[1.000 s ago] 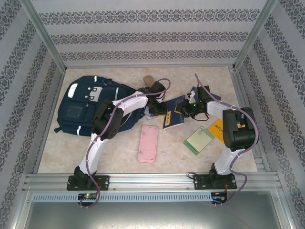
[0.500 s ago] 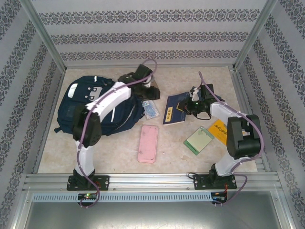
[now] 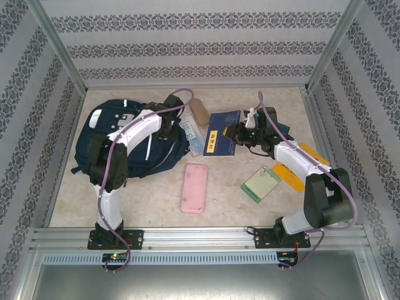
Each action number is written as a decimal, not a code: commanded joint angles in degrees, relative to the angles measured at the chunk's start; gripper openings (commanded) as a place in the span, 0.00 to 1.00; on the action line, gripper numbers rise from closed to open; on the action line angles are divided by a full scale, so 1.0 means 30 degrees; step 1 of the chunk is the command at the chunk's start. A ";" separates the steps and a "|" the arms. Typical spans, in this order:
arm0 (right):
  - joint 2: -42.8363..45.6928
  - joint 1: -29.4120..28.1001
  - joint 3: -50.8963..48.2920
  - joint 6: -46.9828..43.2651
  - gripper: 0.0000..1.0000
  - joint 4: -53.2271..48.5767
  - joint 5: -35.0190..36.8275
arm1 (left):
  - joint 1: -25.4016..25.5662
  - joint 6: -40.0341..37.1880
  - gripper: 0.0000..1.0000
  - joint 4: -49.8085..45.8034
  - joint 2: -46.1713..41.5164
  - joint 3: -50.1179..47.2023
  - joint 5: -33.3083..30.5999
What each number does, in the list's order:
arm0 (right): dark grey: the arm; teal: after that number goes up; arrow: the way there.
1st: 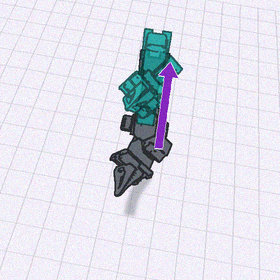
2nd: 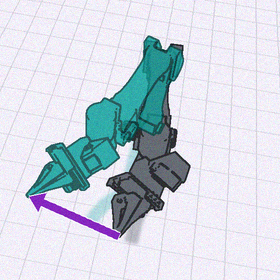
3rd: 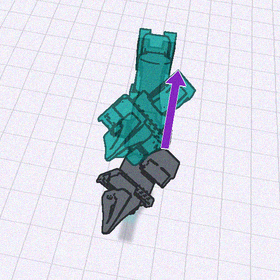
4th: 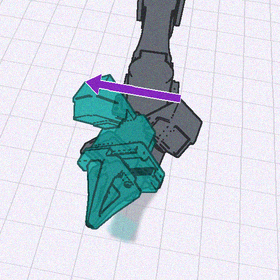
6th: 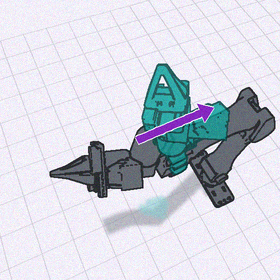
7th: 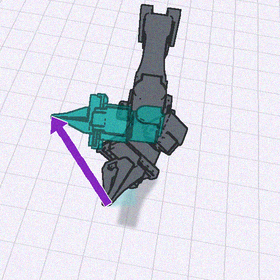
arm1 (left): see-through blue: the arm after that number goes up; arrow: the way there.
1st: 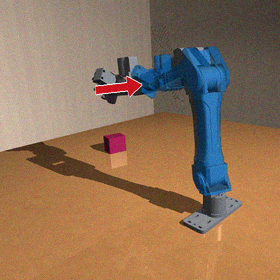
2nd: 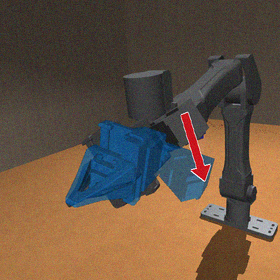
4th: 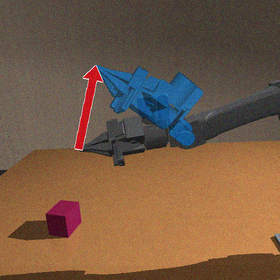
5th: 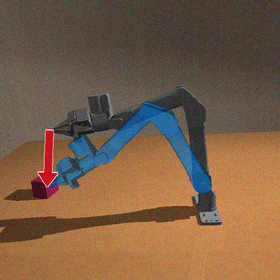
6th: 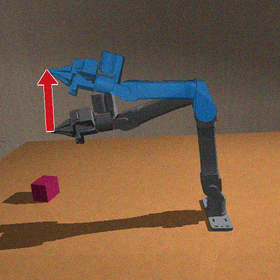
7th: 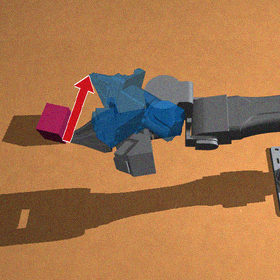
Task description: Pack the student bag
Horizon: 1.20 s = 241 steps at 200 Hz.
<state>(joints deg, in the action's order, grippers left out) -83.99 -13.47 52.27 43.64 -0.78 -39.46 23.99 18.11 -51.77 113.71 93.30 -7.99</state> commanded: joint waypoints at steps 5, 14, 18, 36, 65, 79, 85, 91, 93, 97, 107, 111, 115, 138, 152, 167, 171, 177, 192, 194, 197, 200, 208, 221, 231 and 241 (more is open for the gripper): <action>0.0357 -0.0717 0.0311 0.0741 0.00 0.1202 0.0338 | 0.0031 -0.1053 0.46 -0.0998 0.0622 -0.0218 -0.2368; 0.0310 -0.0922 0.0459 0.0719 0.00 0.1111 0.0379 | 0.0017 -0.1085 0.46 -0.1060 0.0890 -0.0205 -0.2690; 0.0258 -0.1021 0.0509 0.0665 0.00 0.1061 0.0406 | 0.0016 -0.1112 0.46 -0.1064 0.0961 -0.0239 -0.2806; 0.0281 -0.1430 0.0546 0.0679 0.00 0.1049 0.0638 | 0.0016 -0.1227 0.40 -0.0882 0.1207 -0.0484 -0.2875; 0.0372 -0.2005 0.0530 0.1282 0.00 0.1663 0.1039 | 0.0031 -0.1188 0.03 -0.0659 0.0756 -0.0760 -0.2961; 0.0303 -0.2201 0.0721 0.1563 0.00 0.1921 0.1026 | 0.0031 -0.1144 0.00 -0.0667 0.0085 -0.0698 -0.3072; 0.0254 -0.2292 0.0823 0.1740 0.00 0.2060 0.1024 | -0.0012 -0.1116 0.00 -0.0647 -0.0301 -0.0628 -0.3071; 0.0184 -0.2358 0.0906 0.1911 0.00 0.2221 0.1054 | -0.0056 -0.1060 0.00 -0.0678 -0.0632 -0.0539 -0.3023; 0.0154 -0.2384 0.0914 0.1976 0.00 0.2280 0.1054 | -0.0086 -0.1049 0.00 -0.0697 -0.0776 -0.0505 -0.2985; 0.0097 -0.2448 0.0960 0.2161 0.00 0.2463 0.1077 | -0.0139 -0.1006 0.00 -0.0774 -0.1066 -0.0421 -0.2934; -0.0039 -0.2560 0.1002 0.2631 0.00 0.2986 0.1214 | -0.0275 -0.0911 0.00 -0.0884 -0.1785 -0.0159 -0.2645; -0.0108 -0.2640 0.1030 0.2795 0.00 0.3187 0.1290 | -0.0359 -0.0882 0.00 -0.0932 -0.2083 -0.0051 -0.2477; -0.0215 -0.2720 0.1084 0.2957 0.00 0.3391 0.1331 | -0.0444 -0.0845 0.00 -0.0930 -0.2358 0.0005 -0.2335; -0.0879 -0.3196 0.1605 0.3322 0.00 0.3886 0.1521 | -0.0954 -0.0660 0.00 -0.1109 -0.4007 0.0652 -0.1564; -0.1453 -0.3507 0.1933 0.3718 0.00 0.4438 0.1440 | -0.1370 -0.0675 0.00 -0.1321 -0.4771 0.1135 -0.0842; -0.2100 -0.3902 0.2330 0.4150 0.00 0.5206 0.1269 | -0.1936 -0.0674 0.00 -0.1419 -0.5523 0.1628 0.0181; -0.2267 -0.4004 0.2414 0.4239 0.00 0.5470 0.1273 | -0.2091 -0.0697 0.00 -0.1414 -0.5742 0.1743 0.0492; -0.2501 -0.4202 0.2517 0.4449 0.00 0.5931 0.1312 | -0.2353 -0.0747 0.00 -0.1343 -0.6058 0.1864 0.1041; -0.3266 -0.4659 0.2879 0.5017 0.00 0.6987 0.1631 | -0.3133 -0.0878 0.00 -0.1037 -0.6776 0.2090 0.2648; -0.3389 -0.4732 0.2952 0.5059 0.00 0.7104 0.1653 | -0.3235 -0.0879 0.00 -0.0977 -0.6831 0.2115 0.2850; -0.3584 -0.4839 0.3079 0.5194 0.00 0.7292 0.1690 | -0.3420 -0.0880 0.00 -0.0928 -0.6978 0.2141 0.3181; -0.3759 -0.4914 0.3215 0.5280 0.00 0.7481 0.1746 | -0.3564 -0.0840 0.00 -0.0823 -0.7110 0.2152 0.3478; -0.4383 -0.5189 0.3578 0.5576 0.00 0.7988 0.1788 | -0.4143 -0.0645 0.00 -0.0610 -0.7403 0.2182 0.4434; -0.5438 -0.5659 0.4317 0.6100 0.00 0.8727 0.1869 | -0.5000 -0.0345 0.00 -0.0209 -0.7733 0.2211 0.6156; -0.6188 -0.5989 0.4843 0.6501 0.00 0.9265 0.1913 | -0.5509 -0.0243 0.00 0.0025 -0.7896 0.2240 0.7130; -0.7032 -0.6373 0.5573 0.6821 0.00 0.9724 0.2007 | -0.5839 -0.0315 0.00 0.0222 -0.8032 0.2269 0.7952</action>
<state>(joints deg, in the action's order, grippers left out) -101.03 -30.28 63.92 60.27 19.77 -34.37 9.13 15.94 -56.40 92.97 96.90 5.43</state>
